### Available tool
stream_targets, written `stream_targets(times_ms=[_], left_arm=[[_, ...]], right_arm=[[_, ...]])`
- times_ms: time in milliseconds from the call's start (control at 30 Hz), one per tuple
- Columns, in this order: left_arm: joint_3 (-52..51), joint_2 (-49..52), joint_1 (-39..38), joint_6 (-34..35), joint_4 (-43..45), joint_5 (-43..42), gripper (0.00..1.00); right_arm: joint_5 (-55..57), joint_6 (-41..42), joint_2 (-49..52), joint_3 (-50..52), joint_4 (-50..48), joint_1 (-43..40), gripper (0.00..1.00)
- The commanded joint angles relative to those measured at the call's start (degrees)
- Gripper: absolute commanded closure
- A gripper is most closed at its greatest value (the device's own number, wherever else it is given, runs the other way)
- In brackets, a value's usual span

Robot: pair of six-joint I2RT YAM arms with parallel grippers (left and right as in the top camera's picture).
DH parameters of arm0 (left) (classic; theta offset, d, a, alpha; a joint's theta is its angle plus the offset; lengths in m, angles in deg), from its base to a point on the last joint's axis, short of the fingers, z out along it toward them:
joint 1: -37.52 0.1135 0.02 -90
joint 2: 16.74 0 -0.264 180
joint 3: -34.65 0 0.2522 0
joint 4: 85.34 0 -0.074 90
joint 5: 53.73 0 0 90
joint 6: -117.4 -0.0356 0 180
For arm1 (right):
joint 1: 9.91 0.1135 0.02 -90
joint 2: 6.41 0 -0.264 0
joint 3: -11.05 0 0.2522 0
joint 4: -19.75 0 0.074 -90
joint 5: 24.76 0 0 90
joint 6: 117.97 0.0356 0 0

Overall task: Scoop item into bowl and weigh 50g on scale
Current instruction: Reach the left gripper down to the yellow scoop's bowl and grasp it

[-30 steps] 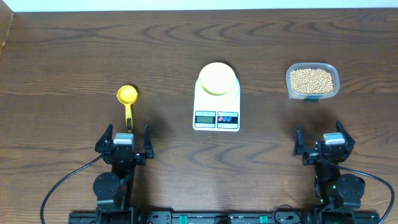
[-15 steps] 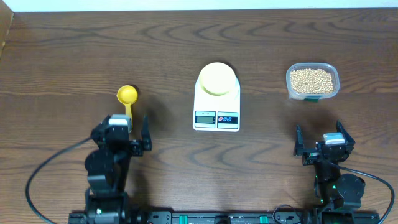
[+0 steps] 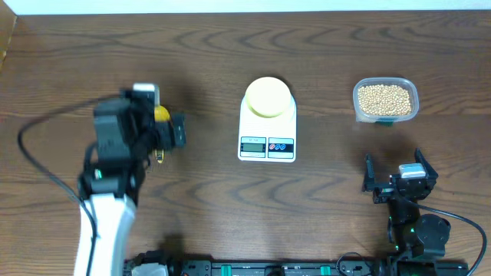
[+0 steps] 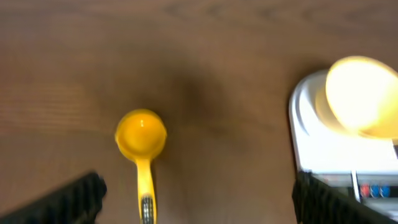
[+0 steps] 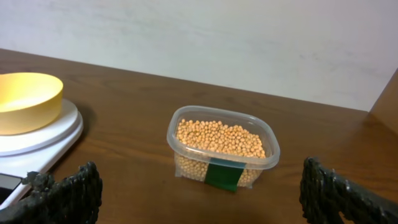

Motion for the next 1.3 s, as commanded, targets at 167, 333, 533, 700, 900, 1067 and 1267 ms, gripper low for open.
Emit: stream_targets(times_ms=[167, 333, 533, 700, 900, 1067, 1267], left_arm=[[25.64, 20.94, 3.65, -0.83, -18.21, -5.33, 0.02], [25.62, 26.43, 4.63, -4.11, -15.61, -1.75, 0.02], [25.62, 32.72, 9.55, -7.21, -13.79, -1.09, 0.01], [25.62, 38.49, 13.25, -12.39, -13.38, -3.28, 0.04], [25.62, 44.02, 14.01, -13.77, -9.29, -5.22, 0.18], [25.62, 47.95, 13.9, -13.75, -6.45, -5.44, 0.27], [25.62, 50.36, 13.68, -13.73, -5.84, -5.44, 0.35]], right_arm=[[0.22, 0.59, -0.37, 0.09, 0.24, 0.31, 0.01], [0.22, 0.57, -0.37, 0.09, 0.24, 0.31, 0.01], [0.22, 0.57, -0.37, 0.09, 0.24, 0.31, 0.01], [0.22, 0.59, -0.37, 0.09, 0.24, 0.31, 0.01], [0.24, 0.59, -0.37, 0.09, 0.24, 0.31, 0.01], [0.22, 0.57, -0.37, 0.09, 0.24, 0.31, 0.01], [0.22, 0.59, -0.37, 0.09, 0.24, 0.31, 0.01]])
